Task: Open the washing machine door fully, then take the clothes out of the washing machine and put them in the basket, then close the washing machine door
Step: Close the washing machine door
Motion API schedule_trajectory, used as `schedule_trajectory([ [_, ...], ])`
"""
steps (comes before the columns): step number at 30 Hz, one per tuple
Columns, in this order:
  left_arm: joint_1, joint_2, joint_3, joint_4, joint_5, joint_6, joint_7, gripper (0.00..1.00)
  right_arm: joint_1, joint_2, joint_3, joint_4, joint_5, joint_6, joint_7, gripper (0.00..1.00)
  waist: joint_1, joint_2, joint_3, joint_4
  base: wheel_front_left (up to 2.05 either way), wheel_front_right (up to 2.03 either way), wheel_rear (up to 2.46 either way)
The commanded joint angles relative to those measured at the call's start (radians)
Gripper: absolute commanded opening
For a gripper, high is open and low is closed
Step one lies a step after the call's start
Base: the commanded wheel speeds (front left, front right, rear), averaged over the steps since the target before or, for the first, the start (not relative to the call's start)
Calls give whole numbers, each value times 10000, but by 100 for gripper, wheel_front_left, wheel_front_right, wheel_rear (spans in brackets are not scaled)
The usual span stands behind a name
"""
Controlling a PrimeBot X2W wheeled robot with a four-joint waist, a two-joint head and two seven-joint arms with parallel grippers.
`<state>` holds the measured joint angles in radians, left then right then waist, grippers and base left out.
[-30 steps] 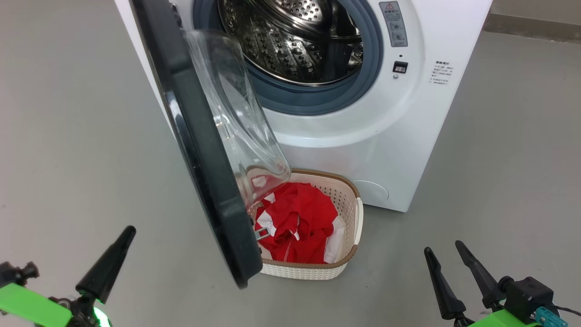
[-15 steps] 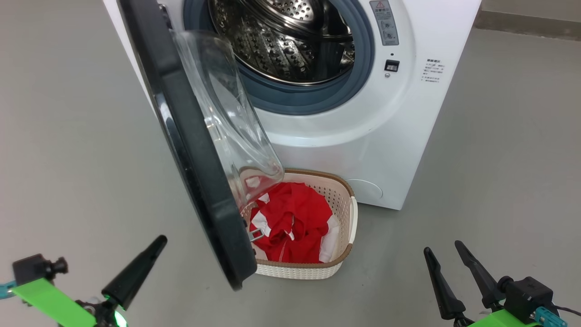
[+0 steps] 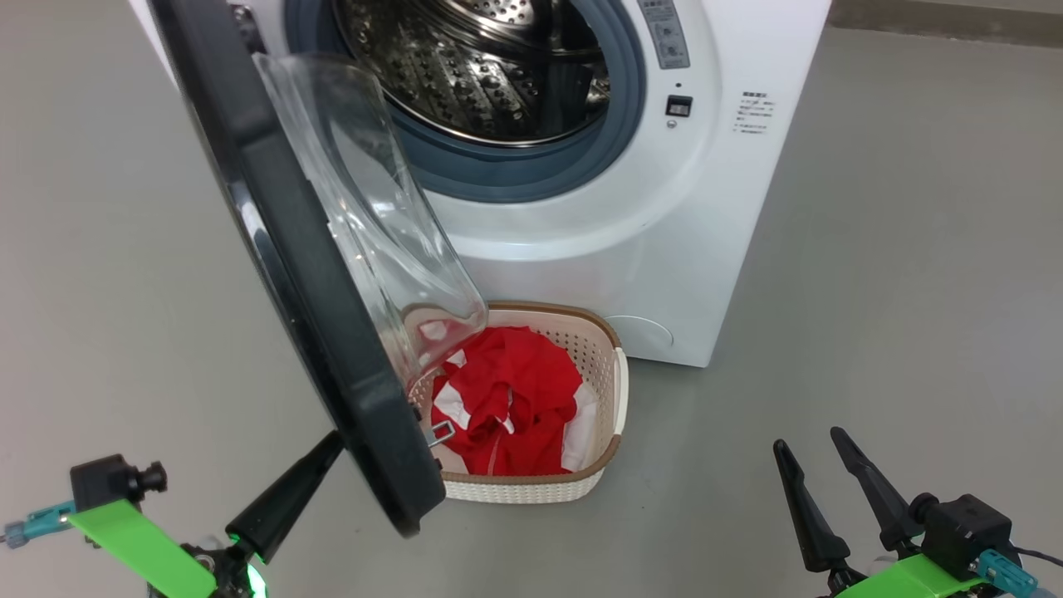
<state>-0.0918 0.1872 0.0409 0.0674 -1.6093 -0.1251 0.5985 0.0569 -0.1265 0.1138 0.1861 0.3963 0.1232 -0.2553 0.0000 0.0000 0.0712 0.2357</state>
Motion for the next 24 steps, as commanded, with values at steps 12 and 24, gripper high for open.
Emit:
schedule_trajectory([
  [12,-1079,-129,-157,-531,888,-56,-370,0,-584,-113,145,-283,-101,75,-65,100,0,0,342,-914,0,0,0],
  [24,-2383,-346,-969,19,1478,-56,-1890,0,-883,-8,97,-302,-91,75,-65,100,0,0,750,-1884,0,0,0],
])
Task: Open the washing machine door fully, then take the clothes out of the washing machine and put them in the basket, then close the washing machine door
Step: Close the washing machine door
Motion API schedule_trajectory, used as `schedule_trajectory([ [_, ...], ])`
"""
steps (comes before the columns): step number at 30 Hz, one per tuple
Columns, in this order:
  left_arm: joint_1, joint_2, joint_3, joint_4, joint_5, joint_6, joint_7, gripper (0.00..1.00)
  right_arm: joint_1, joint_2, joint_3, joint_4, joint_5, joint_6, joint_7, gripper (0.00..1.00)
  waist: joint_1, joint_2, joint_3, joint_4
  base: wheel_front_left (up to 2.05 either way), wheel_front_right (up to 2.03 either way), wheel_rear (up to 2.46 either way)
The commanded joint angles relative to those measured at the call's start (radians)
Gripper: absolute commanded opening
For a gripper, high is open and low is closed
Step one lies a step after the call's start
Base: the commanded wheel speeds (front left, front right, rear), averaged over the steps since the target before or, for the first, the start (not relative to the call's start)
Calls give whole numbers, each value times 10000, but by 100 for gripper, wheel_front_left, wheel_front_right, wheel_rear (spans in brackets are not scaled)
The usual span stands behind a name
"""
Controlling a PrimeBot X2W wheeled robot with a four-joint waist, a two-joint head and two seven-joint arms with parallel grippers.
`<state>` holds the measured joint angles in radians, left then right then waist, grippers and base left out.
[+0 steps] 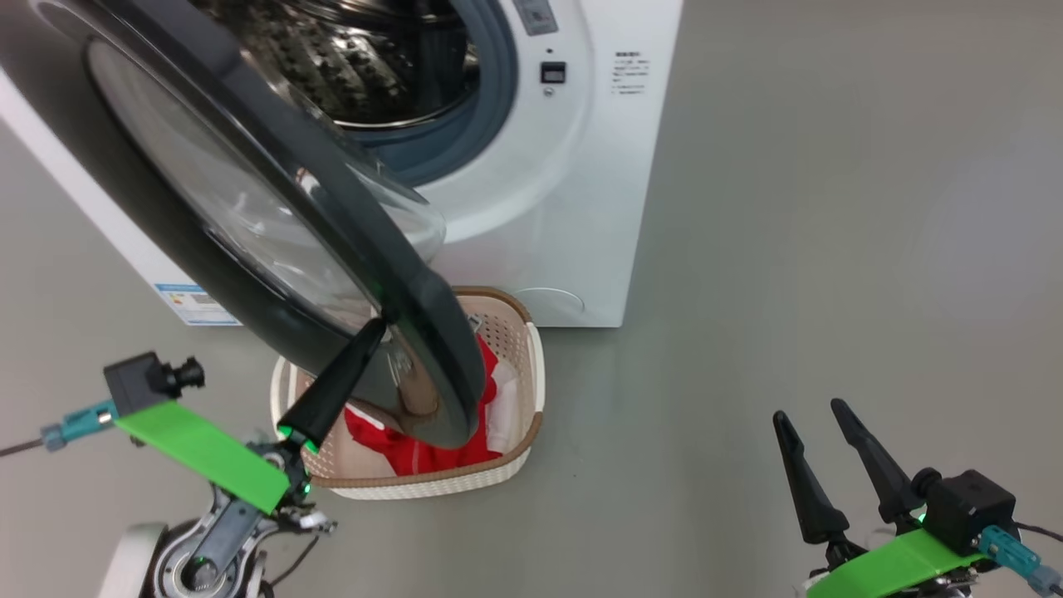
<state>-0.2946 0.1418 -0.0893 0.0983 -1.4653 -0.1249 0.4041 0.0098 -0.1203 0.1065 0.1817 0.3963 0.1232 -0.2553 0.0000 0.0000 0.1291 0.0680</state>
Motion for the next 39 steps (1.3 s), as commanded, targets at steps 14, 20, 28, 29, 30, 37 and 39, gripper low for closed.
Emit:
schedule_trajectory([
  [14,-2664,763,-549,1028,638,-58,-2532,0,-968,227,159,-294,-40,75,-65,100,0,0,1114,-1766,0,0,0],
  [20,-3671,1154,-737,1818,661,-58,-3631,0,-1128,300,184,-296,-18,75,-65,100,0,0,1410,-2260,0,0,0],
  [28,-4767,1617,-1208,2854,615,-58,-4597,0,-1273,408,293,-265,-4,75,-65,100,0,0,1585,-2740,0,0,0],
  [29,-4875,1665,-1273,2966,569,-58,-4653,0,-1275,419,295,-264,-6,75,-65,100,0,0,1591,-2764,0,0,0],
  [30,-4967,1722,-1341,3063,534,-58,-4709,0,-1275,429,298,-262,-7,75,-65,100,0,0,1590,-2784,0,0,0],
  [37,-5091,1964,-1766,3347,199,-58,-5147,0,-1240,429,213,-216,-14,75,-65,100,0,0,1456,-2724,0,0,0],
  [39,-5035,1983,-1831,3369,146,-58,-5194,0,-1232,423,199,-217,-22,75,-65,100,0,0,1418,-2688,0,0,0],
])
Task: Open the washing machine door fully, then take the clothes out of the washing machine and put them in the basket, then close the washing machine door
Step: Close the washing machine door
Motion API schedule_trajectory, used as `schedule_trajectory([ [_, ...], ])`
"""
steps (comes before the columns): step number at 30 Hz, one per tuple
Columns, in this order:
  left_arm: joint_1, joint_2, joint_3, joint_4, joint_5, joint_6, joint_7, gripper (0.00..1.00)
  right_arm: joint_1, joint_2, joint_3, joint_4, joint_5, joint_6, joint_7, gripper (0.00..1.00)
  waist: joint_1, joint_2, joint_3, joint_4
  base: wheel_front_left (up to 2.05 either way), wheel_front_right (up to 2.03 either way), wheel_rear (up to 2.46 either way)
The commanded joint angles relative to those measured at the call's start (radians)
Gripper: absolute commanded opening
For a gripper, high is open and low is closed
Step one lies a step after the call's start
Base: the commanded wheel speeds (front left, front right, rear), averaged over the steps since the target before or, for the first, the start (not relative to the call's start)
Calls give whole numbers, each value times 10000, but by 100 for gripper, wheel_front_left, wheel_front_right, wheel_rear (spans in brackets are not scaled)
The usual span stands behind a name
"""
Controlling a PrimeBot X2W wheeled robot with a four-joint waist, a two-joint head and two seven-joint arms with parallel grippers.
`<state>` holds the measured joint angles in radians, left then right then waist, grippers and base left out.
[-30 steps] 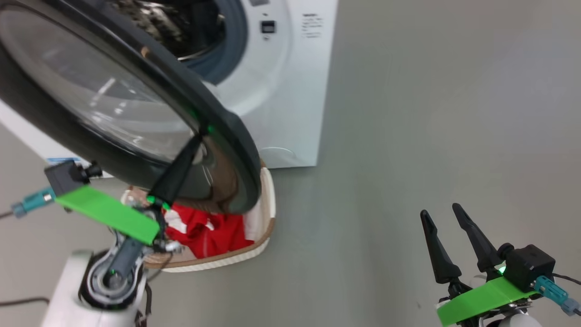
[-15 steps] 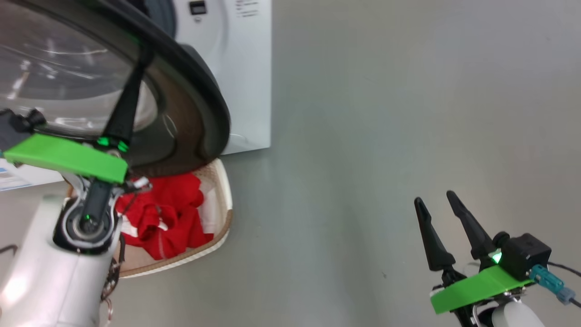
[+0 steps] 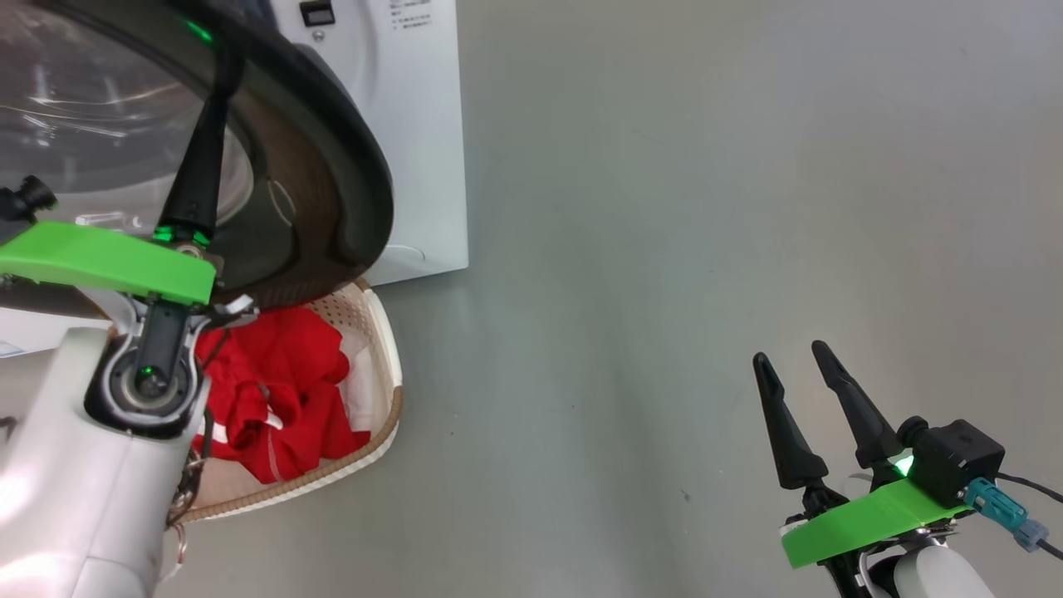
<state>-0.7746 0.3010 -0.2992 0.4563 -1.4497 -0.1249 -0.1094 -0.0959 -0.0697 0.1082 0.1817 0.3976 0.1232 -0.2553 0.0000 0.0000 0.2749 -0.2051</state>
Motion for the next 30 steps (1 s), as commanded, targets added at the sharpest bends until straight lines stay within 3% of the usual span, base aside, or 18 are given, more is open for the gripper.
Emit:
schedule_trajectory([
  [1,-175,402,204,-191,-61,-58,-108,0,-161,-90,168,-214,-43,75,-65,100,0,0,-75,83,0,0,0],
  [4,81,442,4,-167,-190,-58,-249,0,-120,-113,168,-205,-64,75,-65,100,0,0,-220,200,0,0,0],
  [7,436,487,-112,-165,-358,-58,-418,32,-36,-159,146,-197,-70,75,-65,100,0,0,-367,328,0,0,0],
  [11,1005,524,-261,-194,-507,-58,-668,50,70,-239,110,-194,-78,75,-65,100,0,0,-553,549,0,0,0],
  [12,1152,526,-285,-199,-537,-58,-741,75,93,-257,99,-189,-80,75,-65,100,0,0,-597,607,0,0,0],
  [14,1447,543,-368,-217,-541,-58,-870,98,145,-289,68,-184,-85,75,-65,100,0,0,-683,730,0,0,0],
  [30,3650,568,-577,-243,-52,-58,-1497,100,586,-455,-89,-185,-142,75,-65,100,0,0,-1310,1531,0,0,0],
])
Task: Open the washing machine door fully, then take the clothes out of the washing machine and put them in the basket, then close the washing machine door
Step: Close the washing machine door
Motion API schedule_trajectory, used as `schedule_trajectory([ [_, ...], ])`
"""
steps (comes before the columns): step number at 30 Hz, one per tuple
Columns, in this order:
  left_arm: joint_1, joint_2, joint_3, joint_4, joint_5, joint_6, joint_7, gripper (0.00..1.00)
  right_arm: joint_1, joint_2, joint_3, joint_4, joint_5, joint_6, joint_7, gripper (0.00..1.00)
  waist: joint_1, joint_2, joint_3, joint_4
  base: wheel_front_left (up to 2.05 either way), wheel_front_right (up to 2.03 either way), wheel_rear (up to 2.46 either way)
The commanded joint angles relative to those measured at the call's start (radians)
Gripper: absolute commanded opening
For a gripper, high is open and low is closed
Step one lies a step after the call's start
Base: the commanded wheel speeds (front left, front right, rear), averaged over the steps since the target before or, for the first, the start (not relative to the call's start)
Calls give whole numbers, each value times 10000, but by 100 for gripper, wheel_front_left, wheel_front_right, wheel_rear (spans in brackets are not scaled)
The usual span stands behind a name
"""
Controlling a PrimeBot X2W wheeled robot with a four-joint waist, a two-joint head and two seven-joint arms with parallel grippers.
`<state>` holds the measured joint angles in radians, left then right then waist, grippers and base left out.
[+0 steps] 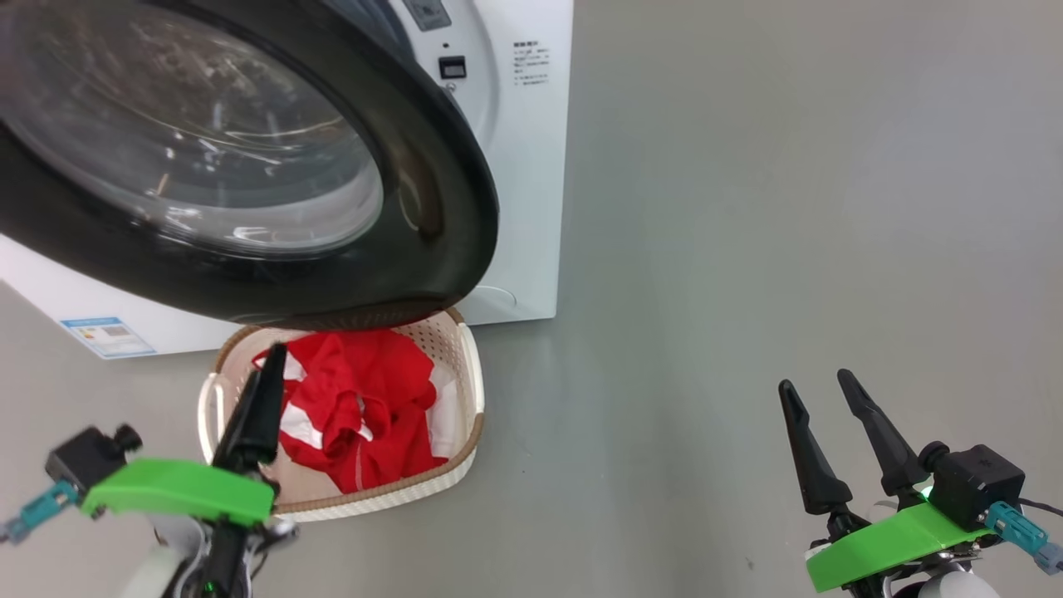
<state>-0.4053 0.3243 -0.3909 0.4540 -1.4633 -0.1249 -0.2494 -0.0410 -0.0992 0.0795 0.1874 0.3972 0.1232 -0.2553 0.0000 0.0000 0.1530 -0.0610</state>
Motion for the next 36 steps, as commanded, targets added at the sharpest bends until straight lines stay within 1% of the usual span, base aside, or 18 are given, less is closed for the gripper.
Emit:
schedule_trajectory([
  [1,96,316,371,-234,152,-58,-107,100,61,-160,193,-245,-145,75,-65,100,0,0,-119,117,0,0,0],
  [10,1447,-100,1539,-470,1410,-58,-121,100,322,-202,103,-269,-139,75,-65,100,0,0,-351,365,0,0,0],
  [12,1594,-156,1650,-501,1571,-58,-122,100,354,-205,90,-274,-139,75,-65,100,0,0,-372,387,0,0,0],
  [21,2590,-517,2432,-828,3242,-58,-123,100,665,-264,14,-241,-143,75,-65,100,0,0,-540,529,0,0,0],
  [28,3254,-794,3124,-1052,5227,-58,-123,100,1007,-339,-43,-219,-154,75,-65,100,0,0,-724,540,0,0,0],
  [33,3669,-989,3588,-1226,7230,-58,-123,100,1184,-375,-130,-228,-158,75,-65,100,0,0,-769,533,0,0,0],
  [35,3813,-1157,3738,-1299,7953,-58,-123,100,1235,-387,-140,-227,-161,75,-65,100,0,0,-793,526,0,0,0],
  [36,3947,-1343,3928,-1374,8497,-58,-123,100,1275,-397,-142,-222,-163,75,-65,100,0,0,-817,515,0,0,0],
])
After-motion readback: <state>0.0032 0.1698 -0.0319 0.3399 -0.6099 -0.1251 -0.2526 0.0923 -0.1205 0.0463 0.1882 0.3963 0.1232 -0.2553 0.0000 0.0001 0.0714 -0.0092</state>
